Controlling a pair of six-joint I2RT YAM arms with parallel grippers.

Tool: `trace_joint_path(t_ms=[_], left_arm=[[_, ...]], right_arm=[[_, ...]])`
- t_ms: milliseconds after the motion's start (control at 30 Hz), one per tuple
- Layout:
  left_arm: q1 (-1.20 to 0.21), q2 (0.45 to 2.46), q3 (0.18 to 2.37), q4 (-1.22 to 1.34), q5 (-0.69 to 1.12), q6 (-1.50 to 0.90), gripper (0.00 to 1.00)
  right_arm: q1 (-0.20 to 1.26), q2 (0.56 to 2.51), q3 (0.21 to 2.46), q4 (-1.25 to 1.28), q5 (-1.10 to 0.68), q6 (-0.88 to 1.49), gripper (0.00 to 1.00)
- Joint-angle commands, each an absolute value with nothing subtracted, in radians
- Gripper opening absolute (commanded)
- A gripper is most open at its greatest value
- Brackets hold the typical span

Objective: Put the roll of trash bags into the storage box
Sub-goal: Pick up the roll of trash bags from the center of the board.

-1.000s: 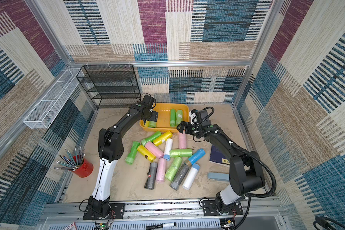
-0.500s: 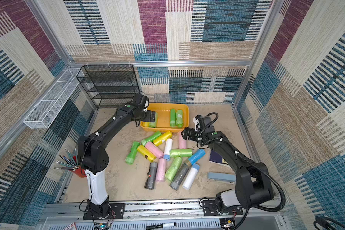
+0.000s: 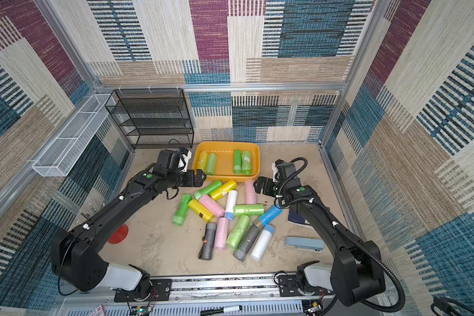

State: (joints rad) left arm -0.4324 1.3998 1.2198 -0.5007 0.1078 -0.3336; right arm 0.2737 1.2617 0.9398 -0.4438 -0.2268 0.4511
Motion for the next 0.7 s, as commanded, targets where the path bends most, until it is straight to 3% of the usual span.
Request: trace_joint_path(t_ms=[0, 267, 667], left_arm=[[-0.432, 1.315, 1.139, -0.450, 0.164, -0.375, 0.98], [-0.433, 1.148, 0.999, -0.385, 0.235, -0.427, 0.99], [-0.433, 1.163, 0.939, -0.357, 0.378, -0.468, 0.99]], right_arm=[[0.275, 1.234, 0.933, -0.451, -0.221, 0.485, 0.99], [0.275, 1.138, 0.901, -0.463, -0.190, 0.532, 0.99], [0.275, 1.055, 0.795, -0.468, -0.245, 0.588, 0.99]])
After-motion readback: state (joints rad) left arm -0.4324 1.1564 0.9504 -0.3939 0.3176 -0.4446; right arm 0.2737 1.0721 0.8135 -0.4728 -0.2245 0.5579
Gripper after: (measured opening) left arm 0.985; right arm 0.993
